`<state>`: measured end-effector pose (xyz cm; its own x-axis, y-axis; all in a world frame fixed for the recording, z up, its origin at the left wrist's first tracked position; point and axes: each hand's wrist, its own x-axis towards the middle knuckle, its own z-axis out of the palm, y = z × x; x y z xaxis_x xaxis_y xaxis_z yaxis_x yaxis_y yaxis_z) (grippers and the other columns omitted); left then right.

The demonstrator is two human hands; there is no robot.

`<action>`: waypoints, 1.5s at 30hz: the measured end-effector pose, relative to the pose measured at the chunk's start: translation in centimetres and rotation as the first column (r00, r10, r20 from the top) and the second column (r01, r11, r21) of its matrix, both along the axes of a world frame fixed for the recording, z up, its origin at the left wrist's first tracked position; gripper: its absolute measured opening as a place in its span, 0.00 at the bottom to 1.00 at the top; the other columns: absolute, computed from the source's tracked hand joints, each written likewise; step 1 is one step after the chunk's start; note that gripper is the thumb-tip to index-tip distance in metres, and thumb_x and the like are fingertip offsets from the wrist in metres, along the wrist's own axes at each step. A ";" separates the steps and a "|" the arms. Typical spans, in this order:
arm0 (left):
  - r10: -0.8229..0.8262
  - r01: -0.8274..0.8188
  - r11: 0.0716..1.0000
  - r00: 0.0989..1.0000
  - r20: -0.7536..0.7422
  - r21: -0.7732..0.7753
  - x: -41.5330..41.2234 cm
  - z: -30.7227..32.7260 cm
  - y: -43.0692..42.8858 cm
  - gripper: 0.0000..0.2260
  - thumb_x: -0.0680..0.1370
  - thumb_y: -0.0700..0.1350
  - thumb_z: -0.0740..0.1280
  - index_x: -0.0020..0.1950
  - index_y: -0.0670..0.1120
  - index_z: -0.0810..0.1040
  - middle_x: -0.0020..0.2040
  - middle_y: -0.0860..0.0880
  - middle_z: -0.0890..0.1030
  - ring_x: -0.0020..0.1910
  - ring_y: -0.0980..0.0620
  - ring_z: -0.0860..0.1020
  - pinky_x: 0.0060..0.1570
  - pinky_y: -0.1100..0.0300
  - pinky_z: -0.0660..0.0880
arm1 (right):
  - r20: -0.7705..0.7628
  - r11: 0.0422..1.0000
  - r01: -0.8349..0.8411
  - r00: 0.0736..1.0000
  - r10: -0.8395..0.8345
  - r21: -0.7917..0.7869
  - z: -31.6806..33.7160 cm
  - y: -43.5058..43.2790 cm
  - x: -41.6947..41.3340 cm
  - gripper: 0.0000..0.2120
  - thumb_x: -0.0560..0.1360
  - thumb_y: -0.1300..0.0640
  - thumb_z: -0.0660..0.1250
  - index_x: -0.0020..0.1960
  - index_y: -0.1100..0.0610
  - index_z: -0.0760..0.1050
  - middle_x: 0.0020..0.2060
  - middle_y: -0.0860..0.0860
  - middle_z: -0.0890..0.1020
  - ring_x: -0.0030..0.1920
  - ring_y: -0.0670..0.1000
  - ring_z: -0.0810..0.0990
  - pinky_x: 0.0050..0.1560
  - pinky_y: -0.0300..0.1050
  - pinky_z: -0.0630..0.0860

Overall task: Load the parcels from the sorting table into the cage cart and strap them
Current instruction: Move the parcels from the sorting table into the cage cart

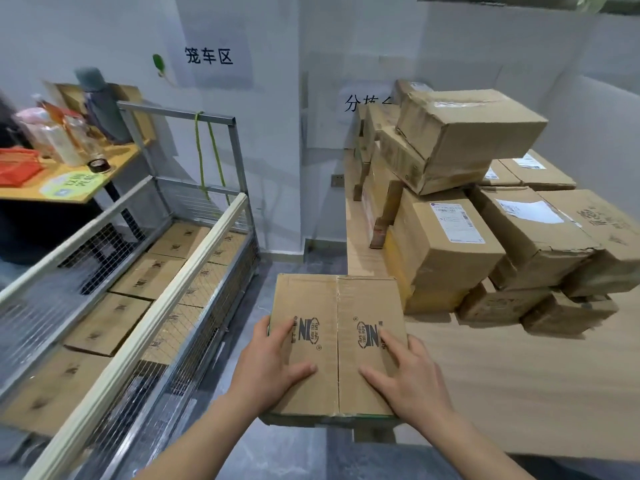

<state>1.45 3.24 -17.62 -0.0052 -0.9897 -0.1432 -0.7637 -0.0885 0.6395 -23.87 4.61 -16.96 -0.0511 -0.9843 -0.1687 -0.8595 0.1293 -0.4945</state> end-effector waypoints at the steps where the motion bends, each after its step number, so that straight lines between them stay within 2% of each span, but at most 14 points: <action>1: 0.010 -0.010 1.000 1.000 -0.004 -0.015 1.3 0.3 -0.1 0.43 0.66 0.63 0.77 0.77 0.55 0.63 0.76 0.50 0.58 0.71 0.47 0.67 0.68 0.55 0.66 | 0.000 1.000 -0.008 1.000 0.008 -0.020 0.5 -0.3 1.3 0.39 0.70 0.32 0.69 0.77 0.40 0.62 0.67 0.48 0.69 0.65 0.51 0.73 0.64 0.43 0.70; 6: 0.087 -0.084 0.986 0.996 0.016 -0.143 7.9 3.2 -0.9 0.44 0.66 0.63 0.77 0.77 0.53 0.63 0.78 0.48 0.57 0.72 0.45 0.66 0.68 0.53 0.65 | 0.036 0.984 -0.064 0.997 0.071 -0.163 3.8 -2.7 8.1 0.37 0.69 0.37 0.74 0.75 0.43 0.68 0.65 0.52 0.72 0.65 0.53 0.74 0.62 0.42 0.69; 9: 0.147 -0.140 0.960 0.989 0.012 -0.241 12.1 5.8 -1.5 0.44 0.66 0.62 0.77 0.77 0.52 0.64 0.78 0.45 0.57 0.74 0.44 0.63 0.70 0.52 0.64 | 0.096 0.950 -0.096 0.987 0.130 -0.298 6.3 -4.7 12.6 0.36 0.68 0.39 0.77 0.73 0.45 0.71 0.62 0.52 0.75 0.62 0.53 0.75 0.60 0.43 0.71; 13: 0.248 -0.238 0.908 0.969 -0.016 -0.345 17.6 9.6 -2.2 0.44 0.66 0.61 0.77 0.78 0.51 0.64 0.79 0.44 0.57 0.75 0.43 0.62 0.70 0.51 0.64 | 0.096 0.886 -0.156 0.971 0.218 -0.437 10.2 -7.5 18.5 0.34 0.68 0.42 0.77 0.72 0.46 0.73 0.61 0.52 0.75 0.60 0.53 0.76 0.58 0.45 0.72; 17: 0.326 -0.313 0.828 0.944 -0.056 -0.465 22.9 13.0 -3.0 0.44 0.65 0.60 0.78 0.77 0.50 0.66 0.78 0.43 0.58 0.75 0.43 0.62 0.70 0.50 0.63 | 0.109 0.799 -0.184 0.949 0.296 -0.573 13.8 -10.3 24.1 0.32 0.68 0.44 0.78 0.70 0.47 0.75 0.60 0.54 0.77 0.58 0.54 0.77 0.54 0.43 0.71; 21: 0.403 -0.371 0.731 0.912 -0.077 -0.572 27.7 16.2 -3.6 0.43 0.65 0.58 0.79 0.75 0.48 0.68 0.76 0.41 0.62 0.72 0.42 0.65 0.70 0.51 0.64 | 0.122 0.706 -0.215 0.911 0.394 -0.675 16.5 -13.1 29.5 0.31 0.67 0.46 0.79 0.68 0.48 0.77 0.61 0.53 0.78 0.58 0.54 0.78 0.55 0.44 0.72; 24: 0.472 -0.396 0.668 0.880 -0.052 -0.630 30.8 18.0 -4.2 0.42 0.65 0.58 0.79 0.75 0.47 0.68 0.75 0.41 0.63 0.72 0.43 0.65 0.69 0.50 0.65 | 0.130 0.659 -0.249 0.873 0.469 -0.709 17.7 -15.8 33.3 0.32 0.67 0.43 0.77 0.69 0.47 0.76 0.63 0.54 0.77 0.60 0.55 0.78 0.58 0.48 0.74; 26: 0.524 -0.416 0.625 0.851 -0.040 -0.660 32.8 18.7 -4.9 0.42 0.65 0.58 0.79 0.75 0.46 0.69 0.75 0.41 0.63 0.72 0.43 0.66 0.69 0.51 0.65 | 0.127 0.629 -0.276 0.847 0.517 -0.727 18.4 -17.7 35.8 0.32 0.67 0.40 0.75 0.69 0.46 0.75 0.65 0.55 0.76 0.61 0.56 0.78 0.59 0.53 0.76; 30: 0.619 -0.457 0.551 0.785 -0.025 -0.698 36.1 20.0 -6.7 0.41 0.65 0.57 0.79 0.74 0.45 0.70 0.75 0.41 0.64 0.71 0.45 0.66 0.65 0.58 0.60 | 0.131 0.554 -0.303 0.781 0.610 -0.776 19.3 -22.1 40.7 0.32 0.67 0.38 0.74 0.68 0.47 0.76 0.65 0.57 0.76 0.59 0.58 0.78 0.57 0.55 0.78; 35: 0.743 -0.544 0.482 0.669 -0.008 -0.687 39.2 21.2 -9.2 0.41 0.66 0.59 0.78 0.75 0.47 0.70 0.75 0.37 0.63 0.73 0.40 0.65 0.67 0.55 0.62 | 0.108 0.477 -0.381 0.682 0.723 -0.792 20.0 -28.1 46.3 0.34 0.69 0.31 0.69 0.69 0.47 0.75 0.65 0.58 0.76 0.59 0.58 0.78 0.56 0.57 0.79; 39: 0.829 -0.609 0.405 0.559 -0.007 -0.682 41.2 21.8 -10.3 0.41 0.66 0.59 0.77 0.75 0.47 0.69 0.75 0.36 0.62 0.74 0.38 0.63 0.68 0.52 0.61 | 0.097 0.405 -0.439 0.573 0.814 -0.802 20.4 -31.5 51.3 0.33 0.69 0.34 0.70 0.69 0.48 0.75 0.64 0.59 0.76 0.59 0.59 0.78 0.56 0.59 0.79; 45: 0.910 -0.680 0.306 0.415 -0.005 -0.667 43.6 21.4 -9.5 0.40 0.66 0.58 0.78 0.75 0.47 0.69 0.76 0.37 0.62 0.74 0.40 0.62 0.67 0.57 0.56 | 0.112 0.343 -0.508 0.430 0.896 -0.790 19.8 -32.9 57.3 0.32 0.68 0.37 0.72 0.69 0.49 0.76 0.64 0.61 0.75 0.62 0.62 0.77 0.57 0.61 0.78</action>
<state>45.10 -6.31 3.79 0.7570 -0.3477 0.5532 -0.6437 -0.5426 0.5398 33.46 -28.30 2.84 0.6043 -0.4310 0.6701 -0.0667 -0.8655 -0.4965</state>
